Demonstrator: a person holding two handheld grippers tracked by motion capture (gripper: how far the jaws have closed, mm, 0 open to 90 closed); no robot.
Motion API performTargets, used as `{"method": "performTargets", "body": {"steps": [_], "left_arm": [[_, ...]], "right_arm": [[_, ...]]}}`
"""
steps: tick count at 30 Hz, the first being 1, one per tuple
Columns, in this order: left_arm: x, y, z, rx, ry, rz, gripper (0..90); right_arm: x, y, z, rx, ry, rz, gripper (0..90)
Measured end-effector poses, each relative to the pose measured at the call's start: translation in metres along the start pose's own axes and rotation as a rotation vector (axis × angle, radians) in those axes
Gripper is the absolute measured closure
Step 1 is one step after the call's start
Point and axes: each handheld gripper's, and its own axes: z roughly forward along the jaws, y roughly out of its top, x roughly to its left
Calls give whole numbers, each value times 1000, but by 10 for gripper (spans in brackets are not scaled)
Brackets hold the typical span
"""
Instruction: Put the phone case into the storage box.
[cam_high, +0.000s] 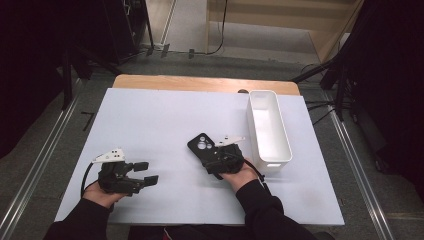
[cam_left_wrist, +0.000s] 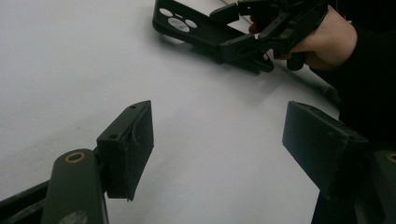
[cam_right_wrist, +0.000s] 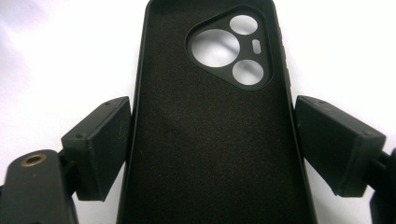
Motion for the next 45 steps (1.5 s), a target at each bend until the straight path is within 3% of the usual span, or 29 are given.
{"method": "performTargets", "body": {"steps": [9, 14, 19, 22, 29, 32, 35, 41, 45], "left_arm": [[2, 2, -1, -17, 4, -27, 244], [-1, 4, -1, -12, 15, -17, 241], [-5, 8, 0, -7, 16, -37, 237], [-7, 12, 1, 2, 21, -27, 237], [-7, 26, 2, 5, -18, -93, 239], [-8, 34, 3, 8, -20, -85, 239], [-10, 41, 7, 33, 10, -74, 239], [-12, 52, 15, 53, 9, -35, 240], [-11, 60, 20, 56, 6, -45, 239]], "right_arm": [[-2, 9, -12, -72, 57, 56, 126], [-5, 12, -18, -103, 80, 78, 126], [-4, 15, -24, -131, 86, 97, 126], [-2, 16, -27, -138, 89, 97, 126], [6, 24, -29, -129, 104, 106, 126], [7, 24, -30, -130, 102, 106, 126], [8, 24, -31, -133, 99, 112, 126], [12, 25, -29, -142, 100, 108, 126], [15, 27, -26, -141, 102, 124, 126]]}}
